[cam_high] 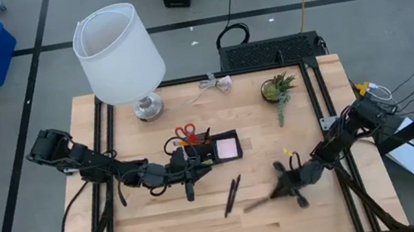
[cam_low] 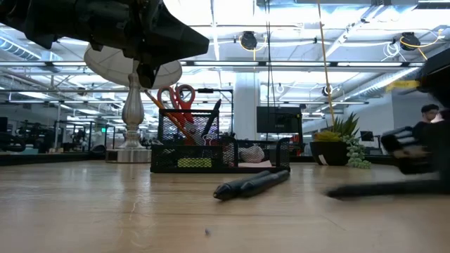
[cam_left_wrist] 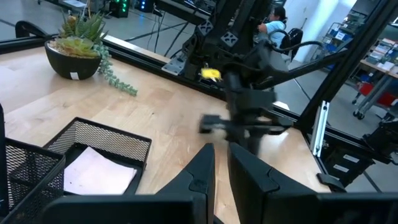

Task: Pick and place office supplies into organizer
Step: Put the black pen into the black desk organizer

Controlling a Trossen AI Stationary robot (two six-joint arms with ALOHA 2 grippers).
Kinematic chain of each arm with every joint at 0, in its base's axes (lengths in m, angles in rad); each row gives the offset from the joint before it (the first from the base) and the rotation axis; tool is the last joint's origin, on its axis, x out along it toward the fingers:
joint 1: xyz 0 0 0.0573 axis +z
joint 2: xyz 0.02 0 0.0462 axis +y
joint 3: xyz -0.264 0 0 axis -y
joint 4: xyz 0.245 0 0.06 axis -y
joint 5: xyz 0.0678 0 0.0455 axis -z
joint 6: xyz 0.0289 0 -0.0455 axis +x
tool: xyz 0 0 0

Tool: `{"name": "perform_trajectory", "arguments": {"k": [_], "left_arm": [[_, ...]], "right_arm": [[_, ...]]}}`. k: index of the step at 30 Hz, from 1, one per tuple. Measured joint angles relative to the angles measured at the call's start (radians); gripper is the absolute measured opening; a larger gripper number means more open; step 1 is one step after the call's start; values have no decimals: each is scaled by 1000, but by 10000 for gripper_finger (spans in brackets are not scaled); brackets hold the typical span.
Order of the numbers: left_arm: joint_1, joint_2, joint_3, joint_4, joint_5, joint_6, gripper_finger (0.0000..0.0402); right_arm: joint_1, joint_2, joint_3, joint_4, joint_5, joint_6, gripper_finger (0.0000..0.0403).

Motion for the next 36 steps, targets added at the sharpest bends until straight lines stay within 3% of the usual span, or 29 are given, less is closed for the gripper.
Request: {"name": "perform_trajectory", "arguments": {"k": [4,10,22,36], "left_arm": [[0,0,0,0,1,0,47],[0,0,0,0,1,3,47],[0,0,0,-17,1,4,47],[0,-1,0,-26,1,-6,47]], "right_arm": [[-1,2,1,39,-42,-25,25],[-1,0,1,80,62,-45,32],[-2,-5,1,142,134,-114,34],[-3,-6,1,200,138,-157,32]]}}
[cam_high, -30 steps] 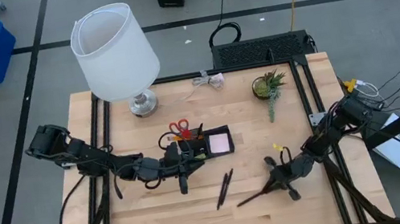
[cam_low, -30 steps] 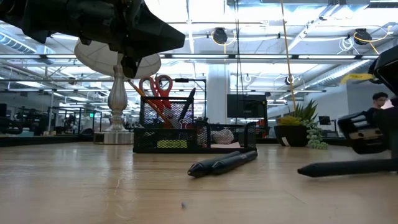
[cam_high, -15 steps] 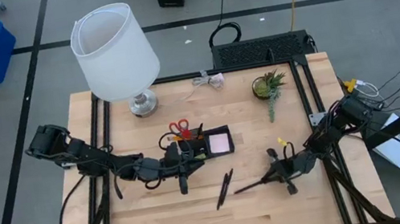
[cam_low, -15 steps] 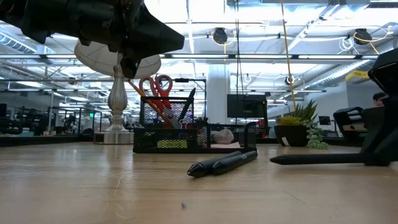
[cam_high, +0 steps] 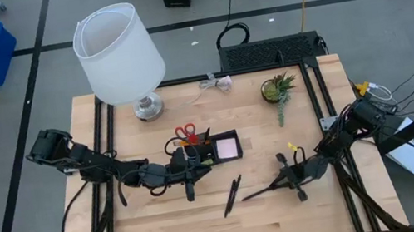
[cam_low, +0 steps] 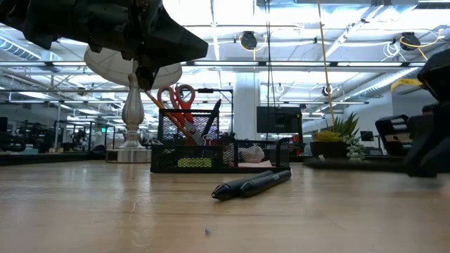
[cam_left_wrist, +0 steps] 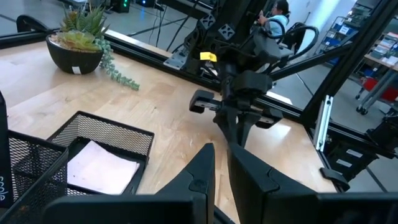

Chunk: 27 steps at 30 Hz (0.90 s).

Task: Pick and place office supplies into organizer
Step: Put the black pen into the black desk organizer

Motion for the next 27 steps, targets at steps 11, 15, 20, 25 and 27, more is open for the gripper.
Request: {"name": "perform_trajectory", "arguments": {"k": [11,15,20,25,27], "left_arm": [[-3,0,0,-8,1,-16,47],[-20,0,0,38,-16,-8,47],[-32,0,0,22,12,-80,47],[-23,0,0,9,102,-159,48],[-17,0,0,8,137,-188,57]], "right_arm": [[0,-1,0,76,39,-47,34],[0,-1,0,106,53,-69,30],[0,-1,2,141,136,-89,34],[0,-1,2,140,208,-99,32],[0,-1,3,139,209,-102,30]]}}
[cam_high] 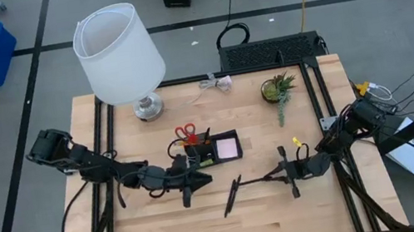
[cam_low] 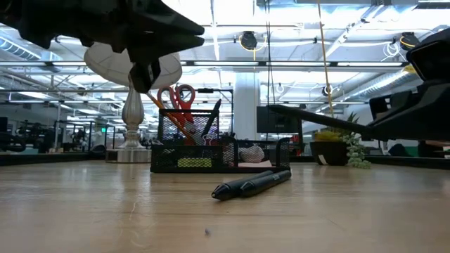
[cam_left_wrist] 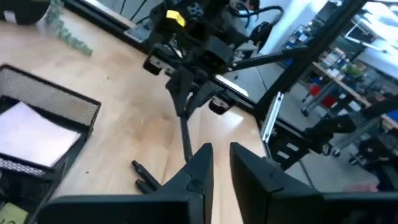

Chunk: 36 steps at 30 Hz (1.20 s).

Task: Pick and place office supplies into organizer
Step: Put the black pen into the black desk organizer

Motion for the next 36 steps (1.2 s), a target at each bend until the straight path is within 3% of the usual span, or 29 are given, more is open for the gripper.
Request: {"name": "perform_trajectory", "arguments": {"k": [5,10,15,18,21,29,36], "left_arm": [[27,1,54,-120,72,-52,118],[33,1,204,-354,149,-71,189],[42,1,331,-614,222,-94,230],[44,1,359,-664,242,-124,240],[57,1,360,-663,328,-188,241],[86,1,360,-663,470,-432,241],[86,15,359,-672,481,-469,241]], "right_arm": [[0,0,47,-65,-2,16,35],[0,-1,136,-242,-59,7,31],[0,-7,211,-334,-111,-56,35],[0,-38,239,-354,-113,-121,37],[0,-93,264,-434,-112,-198,32],[-15,-242,417,-825,-111,-354,39],[-46,-252,482,-854,-142,-471,30]]}}
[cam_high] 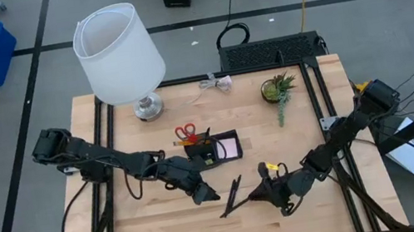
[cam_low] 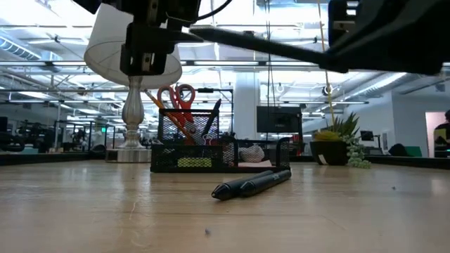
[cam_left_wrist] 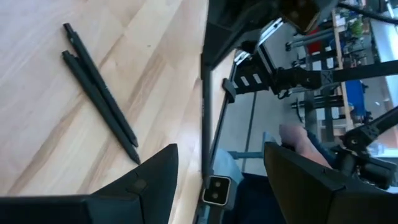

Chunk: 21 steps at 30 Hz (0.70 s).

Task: Pick and place office supplies into organizer
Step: Put the black pen into the black desk organizer

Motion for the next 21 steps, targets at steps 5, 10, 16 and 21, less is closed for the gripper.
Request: {"name": "perform_trajectory", "arguments": {"k": [5,10,16,21], "left_arm": [[7,14,0,-12,12,6,241],[34,67,0,1,70,2,241],[50,143,-1,121,132,-11,241],[50,150,0,132,142,-8,241]], "right_arm": [[-33,0,4,15,-48,-5,36],[-52,1,25,7,-75,-16,36],[-66,2,38,6,-104,-19,33],[-76,2,38,4,-104,-22,37]]}}
